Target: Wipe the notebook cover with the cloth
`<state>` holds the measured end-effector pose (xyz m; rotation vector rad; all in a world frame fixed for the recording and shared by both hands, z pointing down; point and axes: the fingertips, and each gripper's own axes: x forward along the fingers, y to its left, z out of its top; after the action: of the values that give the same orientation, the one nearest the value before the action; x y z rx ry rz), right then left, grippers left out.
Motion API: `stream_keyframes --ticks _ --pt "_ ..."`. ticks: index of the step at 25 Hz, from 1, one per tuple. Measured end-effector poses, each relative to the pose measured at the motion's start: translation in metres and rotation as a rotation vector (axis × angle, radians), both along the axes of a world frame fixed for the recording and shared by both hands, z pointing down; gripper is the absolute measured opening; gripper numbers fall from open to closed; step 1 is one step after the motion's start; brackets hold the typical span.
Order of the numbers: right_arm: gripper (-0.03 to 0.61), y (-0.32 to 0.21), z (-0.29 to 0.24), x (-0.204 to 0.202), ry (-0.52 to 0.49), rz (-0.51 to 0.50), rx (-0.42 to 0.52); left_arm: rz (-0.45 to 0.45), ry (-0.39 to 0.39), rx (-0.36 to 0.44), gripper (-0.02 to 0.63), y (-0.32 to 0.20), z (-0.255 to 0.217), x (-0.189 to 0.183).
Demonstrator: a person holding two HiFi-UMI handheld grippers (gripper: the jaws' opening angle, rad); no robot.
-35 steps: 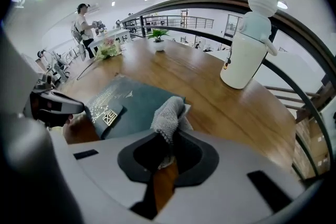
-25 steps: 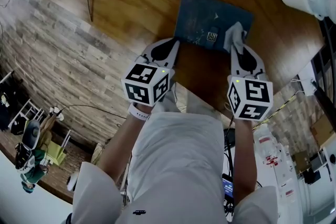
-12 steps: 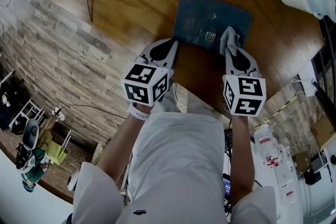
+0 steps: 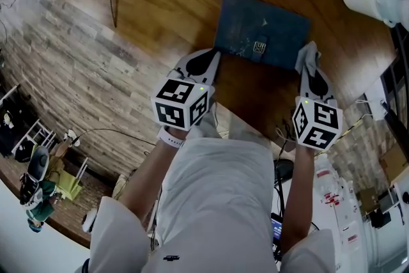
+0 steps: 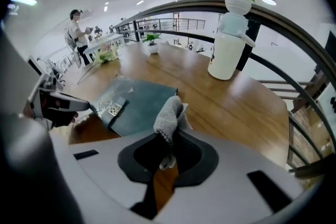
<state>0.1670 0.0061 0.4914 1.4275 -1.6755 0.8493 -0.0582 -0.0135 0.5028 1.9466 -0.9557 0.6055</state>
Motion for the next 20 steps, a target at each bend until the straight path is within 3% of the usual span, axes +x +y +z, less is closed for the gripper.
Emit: stream_keyframes --ticks 4,12,20 --pt "0.034 -0.003 -0.014 -0.041 -0.087 -0.054 0.03 -0.001 -0.006 0.001 0.018 0.0 -0.001 -0.001" --pt "0.034 -0.003 -0.001 -0.109 -0.22 -0.106 -0.023 -0.015 -0.011 0.009 0.018 -0.004 -0.005 -0.012" --pt "0.034 -0.009 0.004 -0.118 -0.154 -0.146 -0.056 -0.029 -0.002 0.009 0.018 -0.005 -0.009 -0.022"
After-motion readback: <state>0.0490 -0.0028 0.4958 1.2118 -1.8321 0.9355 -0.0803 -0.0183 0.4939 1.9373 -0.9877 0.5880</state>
